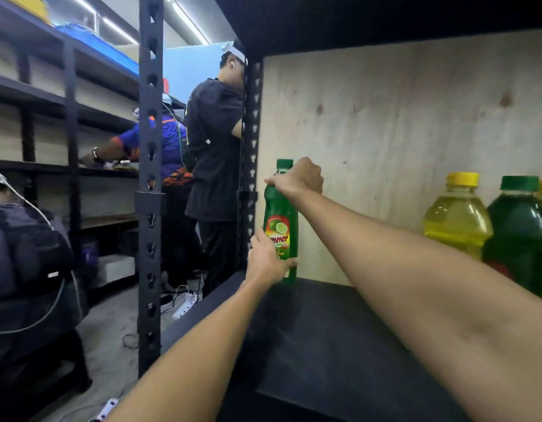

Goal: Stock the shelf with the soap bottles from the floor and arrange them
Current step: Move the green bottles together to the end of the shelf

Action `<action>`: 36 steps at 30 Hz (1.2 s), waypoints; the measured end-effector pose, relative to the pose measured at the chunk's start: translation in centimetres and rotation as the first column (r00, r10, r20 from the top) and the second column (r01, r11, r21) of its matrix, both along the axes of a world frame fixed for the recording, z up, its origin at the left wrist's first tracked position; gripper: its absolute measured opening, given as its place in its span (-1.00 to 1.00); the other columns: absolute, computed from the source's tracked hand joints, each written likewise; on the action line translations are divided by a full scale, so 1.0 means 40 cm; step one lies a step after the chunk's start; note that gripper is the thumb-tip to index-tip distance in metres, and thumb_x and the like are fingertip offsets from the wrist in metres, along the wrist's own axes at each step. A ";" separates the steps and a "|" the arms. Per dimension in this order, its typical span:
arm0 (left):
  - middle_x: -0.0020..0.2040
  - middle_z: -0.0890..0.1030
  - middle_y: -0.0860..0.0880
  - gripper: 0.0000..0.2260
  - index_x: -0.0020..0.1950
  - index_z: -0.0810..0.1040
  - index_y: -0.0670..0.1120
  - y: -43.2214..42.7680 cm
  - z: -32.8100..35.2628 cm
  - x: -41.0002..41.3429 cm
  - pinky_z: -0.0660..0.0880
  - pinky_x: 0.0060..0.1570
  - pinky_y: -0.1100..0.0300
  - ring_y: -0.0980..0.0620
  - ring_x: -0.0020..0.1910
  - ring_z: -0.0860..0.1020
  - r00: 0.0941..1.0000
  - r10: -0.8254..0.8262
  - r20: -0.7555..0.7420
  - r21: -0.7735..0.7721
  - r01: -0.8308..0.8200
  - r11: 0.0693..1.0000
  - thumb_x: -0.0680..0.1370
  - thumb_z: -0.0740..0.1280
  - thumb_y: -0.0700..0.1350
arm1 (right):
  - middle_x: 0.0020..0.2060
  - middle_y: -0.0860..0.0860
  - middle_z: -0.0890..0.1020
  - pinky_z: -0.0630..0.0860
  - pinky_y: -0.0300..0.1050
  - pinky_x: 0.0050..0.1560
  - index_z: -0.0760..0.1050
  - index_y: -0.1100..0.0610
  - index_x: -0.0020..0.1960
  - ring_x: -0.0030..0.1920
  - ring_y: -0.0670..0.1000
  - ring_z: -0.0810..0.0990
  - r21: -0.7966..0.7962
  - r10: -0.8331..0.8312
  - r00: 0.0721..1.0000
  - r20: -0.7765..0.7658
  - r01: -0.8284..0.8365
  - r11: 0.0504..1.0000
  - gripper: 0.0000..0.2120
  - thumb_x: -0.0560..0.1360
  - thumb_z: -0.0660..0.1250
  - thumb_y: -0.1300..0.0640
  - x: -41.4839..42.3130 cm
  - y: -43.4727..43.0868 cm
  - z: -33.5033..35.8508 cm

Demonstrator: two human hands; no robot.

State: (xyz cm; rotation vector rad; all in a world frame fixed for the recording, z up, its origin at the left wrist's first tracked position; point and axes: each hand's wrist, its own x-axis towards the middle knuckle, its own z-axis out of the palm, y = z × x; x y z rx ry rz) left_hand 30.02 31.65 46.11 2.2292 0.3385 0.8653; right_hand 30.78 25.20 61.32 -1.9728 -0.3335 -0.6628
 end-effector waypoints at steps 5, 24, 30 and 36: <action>0.38 0.33 -0.13 0.02 0.56 0.03 -0.12 0.028 -0.017 0.021 0.40 0.36 -0.10 -0.14 0.35 0.40 0.996 -0.039 -0.076 -0.023 0.038 0.999 0.32 0.60 0.11 | 0.00 0.06 0.67 0.43 -0.12 -0.26 0.42 0.09 -0.14 0.01 0.10 0.66 -0.067 -0.029 0.999 -0.019 0.028 0.997 -0.51 0.23 0.62 -0.14 0.025 0.018 -0.025; 0.40 0.23 -0.18 -0.19 0.54 0.09 -0.10 -0.103 0.003 -0.157 0.43 0.29 -0.03 -0.20 0.28 0.43 0.998 0.010 -0.059 -0.134 -0.018 0.991 0.42 0.49 -0.17 | -0.07 0.00 0.63 0.47 -0.19 -0.23 0.61 0.14 0.03 -0.12 -0.04 0.58 -0.129 0.185 0.966 -0.182 -0.210 0.969 -0.66 0.34 0.60 0.04 -0.159 -0.226 -0.040; 0.06 0.57 0.05 -0.58 0.08 0.54 0.22 -0.408 0.015 -0.383 0.55 -0.11 0.27 0.10 -0.06 0.61 0.803 -0.435 0.408 -0.005 0.478 0.878 0.43 0.44 -0.29 | -0.24 0.01 0.70 0.58 -0.17 -0.26 0.70 0.12 -0.01 -0.28 -0.09 0.60 -0.028 0.203 0.975 -0.094 -0.207 0.978 -0.84 0.41 0.54 0.14 -0.470 -0.694 -0.060; -0.14 0.66 0.17 -0.73 -0.03 0.62 0.14 -0.823 -0.013 -0.495 0.48 -0.26 0.47 0.24 -0.23 0.61 0.620 -0.731 0.283 -0.064 0.773 0.631 0.45 0.45 -0.25 | -0.23 0.02 0.72 0.64 0.04 0.00 0.69 0.07 -0.05 -0.19 -0.02 0.67 0.029 -0.406 0.902 0.149 0.406 0.913 -0.84 0.37 0.51 0.12 -0.570 -1.119 -0.056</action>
